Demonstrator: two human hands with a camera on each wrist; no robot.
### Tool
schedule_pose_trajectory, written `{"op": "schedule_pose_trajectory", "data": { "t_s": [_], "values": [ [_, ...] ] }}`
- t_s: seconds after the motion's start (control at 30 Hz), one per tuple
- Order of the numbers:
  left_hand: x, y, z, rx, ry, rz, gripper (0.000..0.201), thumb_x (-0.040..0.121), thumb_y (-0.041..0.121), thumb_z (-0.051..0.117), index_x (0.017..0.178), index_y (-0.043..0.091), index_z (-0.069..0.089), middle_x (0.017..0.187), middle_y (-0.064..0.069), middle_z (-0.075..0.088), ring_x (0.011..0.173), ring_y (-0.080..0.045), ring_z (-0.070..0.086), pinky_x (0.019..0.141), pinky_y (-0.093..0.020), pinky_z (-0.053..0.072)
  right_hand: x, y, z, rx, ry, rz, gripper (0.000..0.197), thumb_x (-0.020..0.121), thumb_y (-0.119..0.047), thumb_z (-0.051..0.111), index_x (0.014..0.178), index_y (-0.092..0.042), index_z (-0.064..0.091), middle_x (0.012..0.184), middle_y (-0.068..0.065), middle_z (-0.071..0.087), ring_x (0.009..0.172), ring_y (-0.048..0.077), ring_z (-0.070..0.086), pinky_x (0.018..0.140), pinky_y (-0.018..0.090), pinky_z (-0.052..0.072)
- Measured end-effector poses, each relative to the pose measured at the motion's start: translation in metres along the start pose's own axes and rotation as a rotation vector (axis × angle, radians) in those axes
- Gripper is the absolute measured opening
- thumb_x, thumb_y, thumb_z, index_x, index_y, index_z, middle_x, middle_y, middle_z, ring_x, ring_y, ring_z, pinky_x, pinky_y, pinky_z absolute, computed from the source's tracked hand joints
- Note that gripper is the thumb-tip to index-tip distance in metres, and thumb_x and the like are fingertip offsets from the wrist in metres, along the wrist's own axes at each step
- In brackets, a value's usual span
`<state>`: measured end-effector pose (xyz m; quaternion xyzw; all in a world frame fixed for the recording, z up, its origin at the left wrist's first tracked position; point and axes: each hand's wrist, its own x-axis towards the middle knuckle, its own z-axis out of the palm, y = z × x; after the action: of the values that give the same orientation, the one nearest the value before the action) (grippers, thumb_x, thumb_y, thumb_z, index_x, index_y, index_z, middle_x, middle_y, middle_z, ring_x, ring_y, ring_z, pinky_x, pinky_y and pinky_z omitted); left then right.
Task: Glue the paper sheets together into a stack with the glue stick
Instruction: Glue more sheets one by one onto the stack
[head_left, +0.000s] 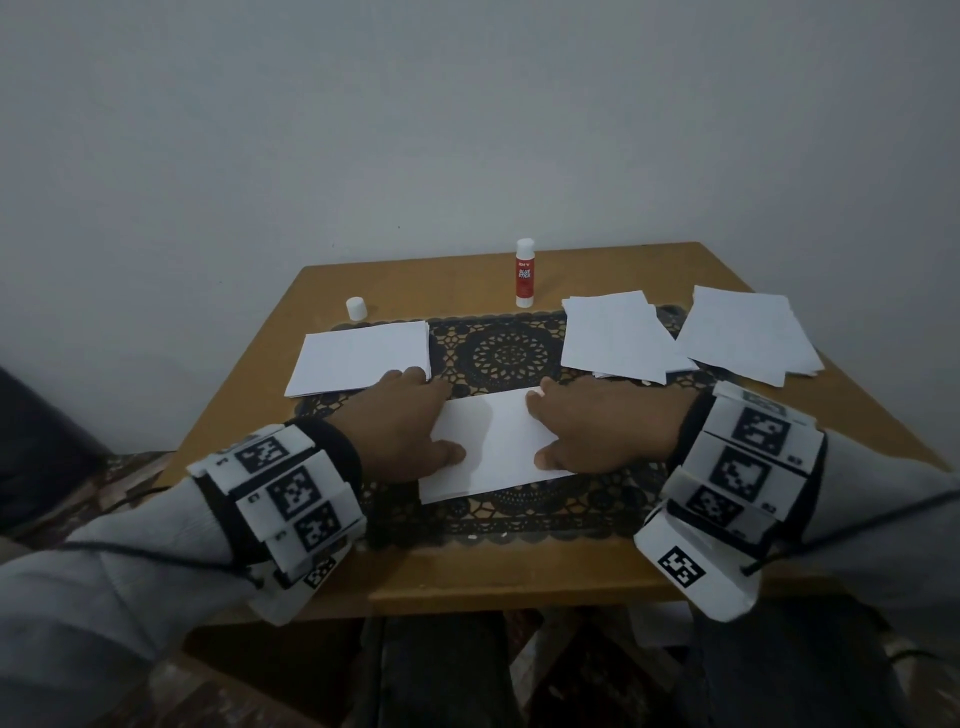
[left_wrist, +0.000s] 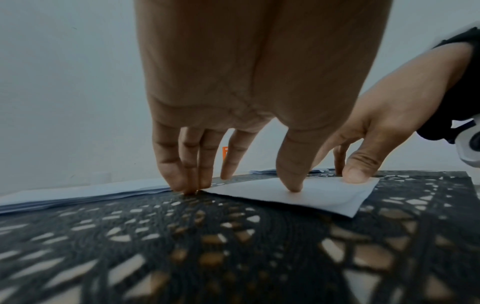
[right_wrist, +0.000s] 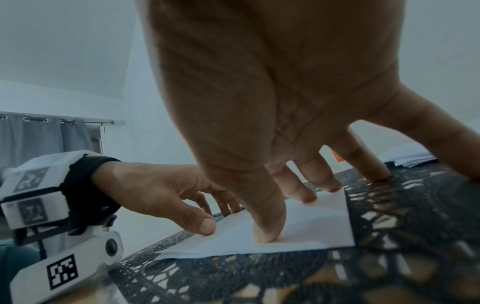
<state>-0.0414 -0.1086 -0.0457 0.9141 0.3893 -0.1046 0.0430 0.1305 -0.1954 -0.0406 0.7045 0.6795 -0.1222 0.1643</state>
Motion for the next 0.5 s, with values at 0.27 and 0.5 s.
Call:
{"op": "schedule_pose_trajectory", "data": {
  "t_s": [0.27,0.5],
  "values": [
    [0.008,-0.006,-0.003,-0.121,0.022,-0.034,0.053,0.086,0.045,0.063,0.129,0.016,0.050,0.120,-0.005,0.050,0.105,-0.019,0.050,0.087,-0.029,0.043,0.001,0.003,0.001,0.012,0.038,-0.016,0.050,0.095,-0.046,0.051,0.129,-0.009,0.049,0.130,0.010,0.050,0.113,0.027,0.053,0.095,0.041,0.048],
    [0.015,-0.014,-0.005,-0.234,0.071,-0.054,0.033,0.087,0.035,0.065,0.113,0.016,0.058,0.104,0.002,0.055,0.092,-0.014,0.049,0.075,-0.024,0.037,0.000,0.005,0.002,0.049,0.054,-0.014,0.053,0.095,-0.047,0.052,0.134,-0.012,0.045,0.134,0.008,0.047,0.120,0.026,0.049,0.100,0.041,0.044]
  ]
}}
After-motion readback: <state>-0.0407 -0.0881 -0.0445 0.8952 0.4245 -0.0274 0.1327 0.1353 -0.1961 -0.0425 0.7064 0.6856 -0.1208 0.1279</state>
